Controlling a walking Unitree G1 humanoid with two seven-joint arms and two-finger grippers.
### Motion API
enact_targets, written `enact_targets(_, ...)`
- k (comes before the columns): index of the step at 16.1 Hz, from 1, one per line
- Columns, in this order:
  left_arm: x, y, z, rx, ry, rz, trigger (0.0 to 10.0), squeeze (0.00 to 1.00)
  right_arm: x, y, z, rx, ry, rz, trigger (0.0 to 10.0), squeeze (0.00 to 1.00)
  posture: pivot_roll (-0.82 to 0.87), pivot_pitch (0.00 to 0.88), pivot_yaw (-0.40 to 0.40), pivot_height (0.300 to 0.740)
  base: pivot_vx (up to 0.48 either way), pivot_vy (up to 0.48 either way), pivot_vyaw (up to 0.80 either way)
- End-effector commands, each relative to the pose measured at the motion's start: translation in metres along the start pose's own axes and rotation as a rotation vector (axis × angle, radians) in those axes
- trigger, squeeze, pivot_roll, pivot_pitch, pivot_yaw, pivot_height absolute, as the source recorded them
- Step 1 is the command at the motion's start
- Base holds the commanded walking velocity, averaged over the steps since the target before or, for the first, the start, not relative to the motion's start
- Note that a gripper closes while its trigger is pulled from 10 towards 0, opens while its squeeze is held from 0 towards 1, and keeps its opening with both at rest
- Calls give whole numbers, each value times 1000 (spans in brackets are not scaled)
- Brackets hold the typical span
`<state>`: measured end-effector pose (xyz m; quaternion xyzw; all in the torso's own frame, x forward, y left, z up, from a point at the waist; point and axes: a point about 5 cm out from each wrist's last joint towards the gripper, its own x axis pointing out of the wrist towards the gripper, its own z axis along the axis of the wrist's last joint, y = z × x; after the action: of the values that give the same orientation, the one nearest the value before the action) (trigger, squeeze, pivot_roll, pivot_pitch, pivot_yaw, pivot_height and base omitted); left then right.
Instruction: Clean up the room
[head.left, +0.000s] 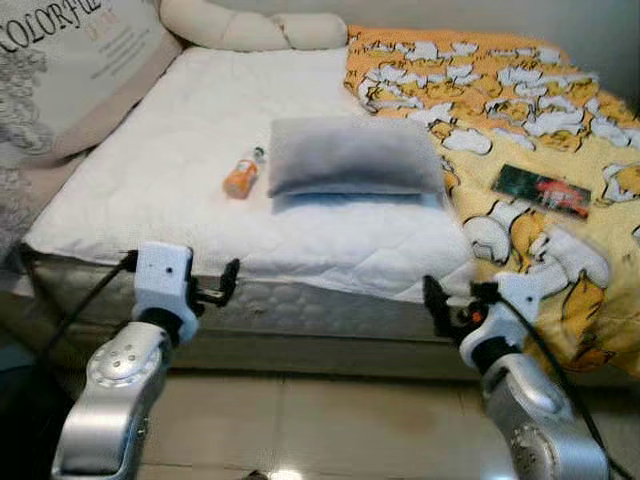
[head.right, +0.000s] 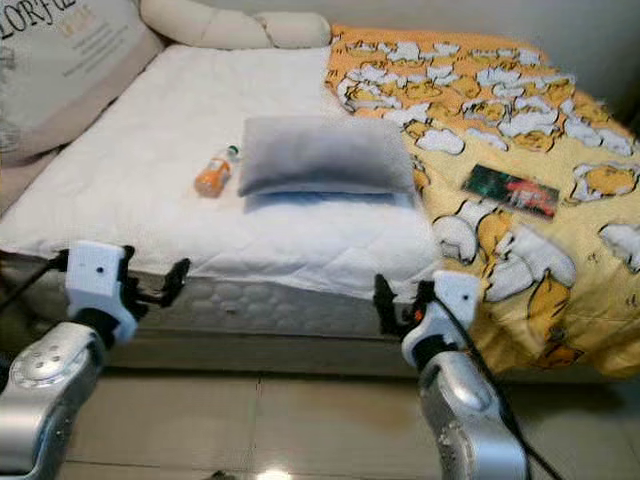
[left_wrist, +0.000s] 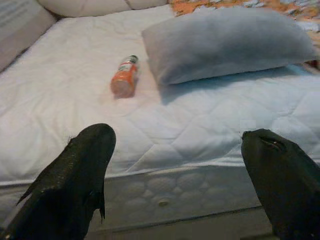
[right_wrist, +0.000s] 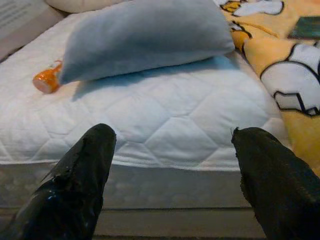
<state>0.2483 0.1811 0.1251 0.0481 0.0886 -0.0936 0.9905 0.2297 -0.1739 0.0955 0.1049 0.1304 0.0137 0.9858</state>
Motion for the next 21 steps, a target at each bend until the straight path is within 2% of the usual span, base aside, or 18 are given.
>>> enact_targets(1,0,3,3,6,-4,6,10000,0,2,3,1,23,3,13,10000,0,5,0,31,740,0,371,0)
enact_targets(5,-1,1,7,-48,-36,8,10000,0,3,7,2,10,2,47,10000,0,12,0,21,740,0,84,0)
enact_targets(11,-2,1,8,-11,-45,10,10000,0,6,14,2,-3,-1,104,10000,0,26,0,6,740,43,0,0)
enact_targets(12,-3,2,9,-9,-47,13,10000,0,7,18,1,-55,9,144,10000,0,33,0,0,740,322,0,0)
enact_targets(21,-6,2,8,7,-40,12,10000,0,13,21,3,-74,7,185,10000,0,40,0,1,740,389,0,800)
